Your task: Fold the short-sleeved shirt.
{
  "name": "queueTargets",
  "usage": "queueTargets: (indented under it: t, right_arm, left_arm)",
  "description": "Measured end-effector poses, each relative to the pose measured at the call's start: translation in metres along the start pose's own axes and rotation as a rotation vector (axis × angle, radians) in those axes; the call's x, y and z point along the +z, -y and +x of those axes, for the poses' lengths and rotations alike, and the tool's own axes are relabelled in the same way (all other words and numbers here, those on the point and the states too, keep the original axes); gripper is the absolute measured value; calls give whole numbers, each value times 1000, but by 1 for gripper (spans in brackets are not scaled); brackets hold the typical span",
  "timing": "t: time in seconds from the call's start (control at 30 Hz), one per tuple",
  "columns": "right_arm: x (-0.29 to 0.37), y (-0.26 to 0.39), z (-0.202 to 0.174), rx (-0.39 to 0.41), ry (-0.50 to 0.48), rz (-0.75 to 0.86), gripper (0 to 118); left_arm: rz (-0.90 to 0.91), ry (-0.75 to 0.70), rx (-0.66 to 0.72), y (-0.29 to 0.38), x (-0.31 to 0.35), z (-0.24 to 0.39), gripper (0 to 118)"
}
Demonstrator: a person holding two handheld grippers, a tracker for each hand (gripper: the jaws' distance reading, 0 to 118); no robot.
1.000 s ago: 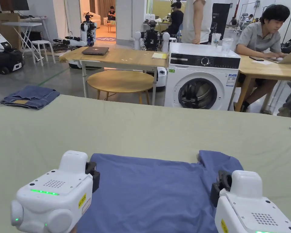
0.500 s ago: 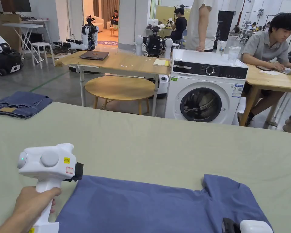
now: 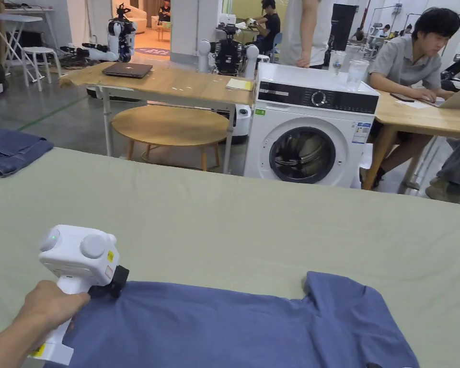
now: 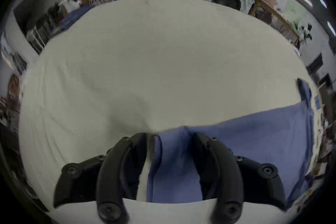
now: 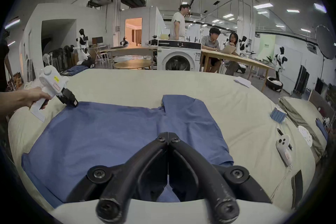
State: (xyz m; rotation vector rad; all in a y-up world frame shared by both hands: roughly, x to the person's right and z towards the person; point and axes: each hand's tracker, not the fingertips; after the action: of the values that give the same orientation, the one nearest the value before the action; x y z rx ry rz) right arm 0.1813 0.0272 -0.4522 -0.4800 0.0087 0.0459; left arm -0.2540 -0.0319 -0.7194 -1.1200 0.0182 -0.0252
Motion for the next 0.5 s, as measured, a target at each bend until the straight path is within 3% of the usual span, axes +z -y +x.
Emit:
queueTargets:
  t: [0.07, 0.2, 0.37, 0.43, 0.5]
  right_arm:
    - [-4, 3, 12, -22, 4, -16, 0]
    - [-16, -5, 41, -62, 16, -47, 0]
    - [-71, -37, 97, -52, 7, -183, 0]
    - [-107, -52, 121, -71, -2, -249, 15]
    - [-141, -64, 140, -75, 20, -288, 45]
  left_arm:
    - [40, 41, -62, 3, 2, 9, 4]
    - [69, 16, -88, 11, 8, 15, 2]
    - [168, 65, -18, 25, 40, -2, 2]
    - [182, 74, -27, 31, 56, -6, 2]
    - [206, 73, -32, 36, 70, -10, 2]
